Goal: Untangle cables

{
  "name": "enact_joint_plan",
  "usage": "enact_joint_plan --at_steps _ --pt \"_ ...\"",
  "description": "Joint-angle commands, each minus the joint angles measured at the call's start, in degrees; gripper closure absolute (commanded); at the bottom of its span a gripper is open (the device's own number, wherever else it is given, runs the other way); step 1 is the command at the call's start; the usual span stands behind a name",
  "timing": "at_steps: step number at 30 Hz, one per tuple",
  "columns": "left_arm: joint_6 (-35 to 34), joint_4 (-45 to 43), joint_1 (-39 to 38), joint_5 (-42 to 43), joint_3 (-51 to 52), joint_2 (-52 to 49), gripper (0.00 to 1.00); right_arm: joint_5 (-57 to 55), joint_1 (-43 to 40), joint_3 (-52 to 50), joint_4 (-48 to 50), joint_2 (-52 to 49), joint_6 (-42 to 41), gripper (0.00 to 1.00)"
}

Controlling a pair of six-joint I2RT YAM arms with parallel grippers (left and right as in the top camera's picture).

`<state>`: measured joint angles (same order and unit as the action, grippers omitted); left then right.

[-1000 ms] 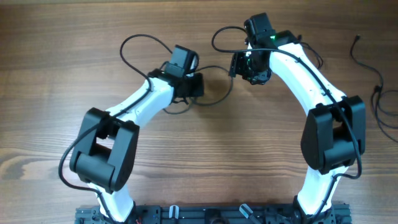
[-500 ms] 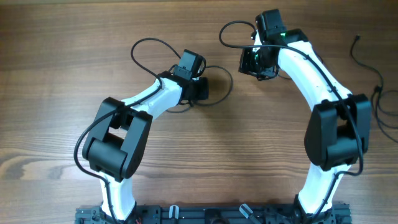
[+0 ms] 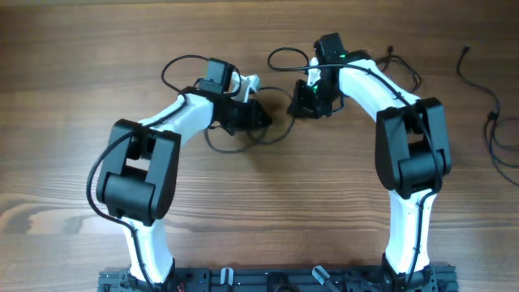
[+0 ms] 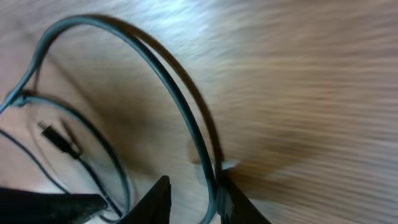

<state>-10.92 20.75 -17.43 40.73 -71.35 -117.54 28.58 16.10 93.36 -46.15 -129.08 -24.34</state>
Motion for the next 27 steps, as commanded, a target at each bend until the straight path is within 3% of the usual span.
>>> enact_joint_plan --at_steps 1,10,12,17,19,21,23,27 --pt "1.75 0.04 2.27 5.99 0.5 -0.87 0.74 0.92 3.32 -0.13 0.11 -3.67 0.15 0.75" --pt "1.51 3.43 6.14 10.49 0.5 1.44 0.69 0.85 7.96 -0.13 2.21 -3.67 -1.33 0.77" --pt "1.27 3.67 7.76 8.74 0.48 4.68 0.67 0.11 7.82 -0.13 2.16 -3.67 -1.36 0.72" --pt "-5.25 5.75 13.97 -7.98 0.5 15.93 0.62 -1.77 7.63 -0.13 1.6 -3.67 -1.31 0.52" --pt "-10.12 8.83 17.42 -19.02 0.5 19.67 0.59 -1.73 7.69 -0.13 1.09 -3.67 -1.38 0.51" --pt "-12.46 10.93 21.38 -24.02 0.5 22.1 0.37 -1.73 8.2 -0.13 1.01 -3.67 -1.33 0.51" --pt "-12.46 12.46 25.24 -24.11 0.5 22.4 0.0 -1.79 9.51 -0.13 1.38 -3.67 -1.31 0.51" --pt "-11.85 16.15 30.12 -25.0 0.52 21.75 0.0 -9.14 13.9 -0.13 4.07 -3.67 -1.9 0.44"
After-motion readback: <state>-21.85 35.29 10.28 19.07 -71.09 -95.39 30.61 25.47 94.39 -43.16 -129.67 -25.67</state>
